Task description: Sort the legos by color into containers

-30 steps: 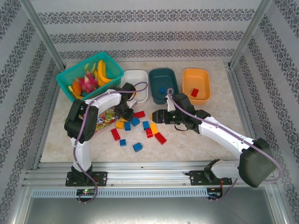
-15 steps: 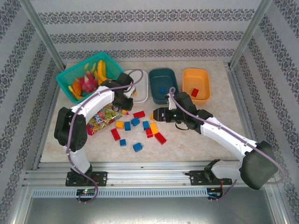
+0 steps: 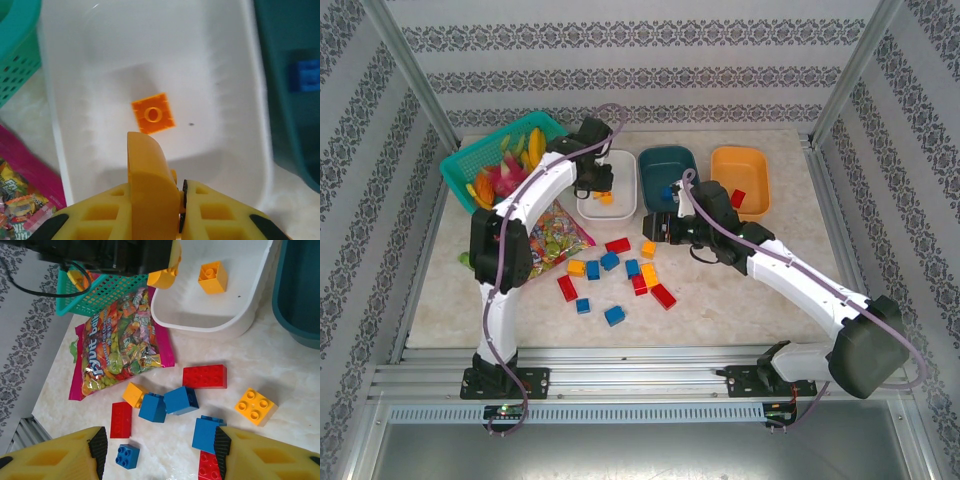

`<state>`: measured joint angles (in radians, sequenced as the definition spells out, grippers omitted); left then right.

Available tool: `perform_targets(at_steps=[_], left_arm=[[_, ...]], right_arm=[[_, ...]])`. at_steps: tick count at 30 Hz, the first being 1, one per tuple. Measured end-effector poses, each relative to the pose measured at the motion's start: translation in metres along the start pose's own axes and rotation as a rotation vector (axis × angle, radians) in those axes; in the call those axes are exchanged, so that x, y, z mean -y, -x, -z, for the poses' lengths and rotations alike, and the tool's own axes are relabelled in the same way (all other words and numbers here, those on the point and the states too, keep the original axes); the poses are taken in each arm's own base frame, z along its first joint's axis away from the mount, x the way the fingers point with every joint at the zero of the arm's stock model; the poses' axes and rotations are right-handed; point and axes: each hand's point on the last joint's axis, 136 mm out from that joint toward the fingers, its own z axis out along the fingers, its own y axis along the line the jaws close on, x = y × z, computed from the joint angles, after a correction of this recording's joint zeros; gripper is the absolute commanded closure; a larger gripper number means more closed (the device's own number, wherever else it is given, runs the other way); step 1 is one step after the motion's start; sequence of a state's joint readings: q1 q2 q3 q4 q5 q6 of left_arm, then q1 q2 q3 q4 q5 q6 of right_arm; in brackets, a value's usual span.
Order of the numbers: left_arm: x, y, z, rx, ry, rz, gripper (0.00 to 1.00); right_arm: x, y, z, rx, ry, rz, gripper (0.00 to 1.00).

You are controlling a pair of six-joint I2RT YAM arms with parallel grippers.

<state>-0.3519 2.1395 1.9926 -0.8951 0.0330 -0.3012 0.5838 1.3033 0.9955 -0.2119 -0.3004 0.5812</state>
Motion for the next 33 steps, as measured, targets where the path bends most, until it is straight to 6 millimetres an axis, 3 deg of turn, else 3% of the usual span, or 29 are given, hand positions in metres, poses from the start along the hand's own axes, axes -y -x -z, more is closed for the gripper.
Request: perform_targets(at_steps=[5, 12, 19, 28, 33], left_arm=[[-0.014, -0.006, -0.026, -0.059, 0.049, 0.076, 0.73], [-0.016, -0.016, -0.043, -0.102, 0.062, 0.14, 0.69], [-0.019, -0.033, -0.067, -0.17, 0.085, 0.185, 0.65], [-0.016, -0.036, -0.069, -0.182, 0.069, 0.218, 0.46], [-0.016, -0.035, -0.067, -0.179, 0.068, 0.229, 0.38]], right_arm=[[0.004, 0.002, 0.001, 0.006, -0.007, -0.007, 0.4], [0.009, 0.008, 0.002, 0.017, -0.003, -0.043, 0.39], [0.011, 0.007, -0.012, -0.019, 0.051, -0.1, 0.38], [0.009, 0.001, -0.03, -0.074, 0.104, -0.137, 0.35], [0.009, 0.002, -0.029, -0.085, 0.084, -0.103, 0.37]])
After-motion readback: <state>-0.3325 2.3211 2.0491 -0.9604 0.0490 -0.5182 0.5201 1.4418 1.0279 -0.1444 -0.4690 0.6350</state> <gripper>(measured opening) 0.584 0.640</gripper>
